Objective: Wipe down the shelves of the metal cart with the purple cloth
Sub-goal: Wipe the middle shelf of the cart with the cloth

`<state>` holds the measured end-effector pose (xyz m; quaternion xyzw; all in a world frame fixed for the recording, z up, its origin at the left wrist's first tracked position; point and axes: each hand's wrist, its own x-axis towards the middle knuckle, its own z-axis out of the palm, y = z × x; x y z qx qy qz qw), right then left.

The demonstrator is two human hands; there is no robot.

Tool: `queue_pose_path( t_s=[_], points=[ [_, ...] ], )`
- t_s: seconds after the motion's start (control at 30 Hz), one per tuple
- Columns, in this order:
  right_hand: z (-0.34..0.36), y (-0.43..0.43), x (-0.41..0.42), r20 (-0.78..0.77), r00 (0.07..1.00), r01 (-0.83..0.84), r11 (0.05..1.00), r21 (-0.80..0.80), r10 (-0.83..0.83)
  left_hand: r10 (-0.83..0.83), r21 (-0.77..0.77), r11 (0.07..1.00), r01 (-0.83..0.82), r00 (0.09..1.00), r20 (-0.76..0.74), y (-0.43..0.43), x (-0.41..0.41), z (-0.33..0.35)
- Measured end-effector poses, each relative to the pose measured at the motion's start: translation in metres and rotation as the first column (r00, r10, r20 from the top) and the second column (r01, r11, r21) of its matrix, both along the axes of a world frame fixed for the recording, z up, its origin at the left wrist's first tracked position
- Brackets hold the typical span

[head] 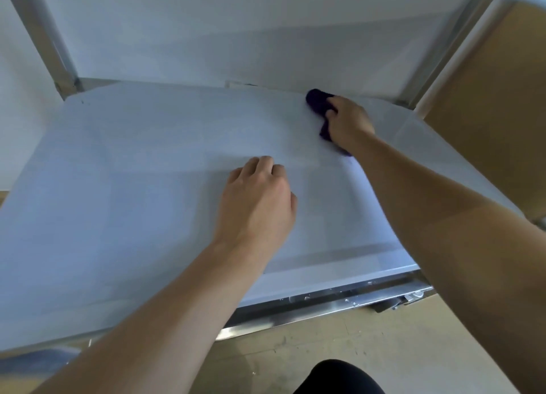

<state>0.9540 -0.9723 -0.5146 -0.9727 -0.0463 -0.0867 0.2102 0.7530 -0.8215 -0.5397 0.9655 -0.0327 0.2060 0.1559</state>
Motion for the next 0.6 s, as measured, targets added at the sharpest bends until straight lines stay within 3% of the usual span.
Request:
queue_pose_path(
  t_s=[0.1,0.27,0.33,0.43,0.6],
  points=[
    [0.0,0.007,-0.009,-0.008,1.0,0.013,0.997,-0.082,-0.014,-0.002,0.011,1.0,0.002,1.0,0.014,-0.003,0.0,0.0],
    [-0.007,0.063,-0.046,0.05,0.933,-0.349,0.929,-0.125,0.357,0.013,0.031,0.999,-0.013,1.0,-0.013,-0.005,0.0,0.004],
    [-0.01,0.069,-0.06,0.067,0.904,-0.415,0.904,-0.104,0.423,0.015,0.01,1.0,-0.014,1.0,-0.012,-0.003,0.0,0.003],
    [-0.01,0.045,-0.066,0.07,0.921,-0.378,0.923,-0.067,0.383,-0.001,0.005,1.0,0.001,1.0,-0.019,-0.002,0.002,0.001],
    [-0.009,-0.026,-0.062,0.059,0.982,-0.174,0.981,-0.089,0.179,0.004,0.082,0.997,0.004,0.994,-0.108,-0.004,0.002,0.007]
  ],
)
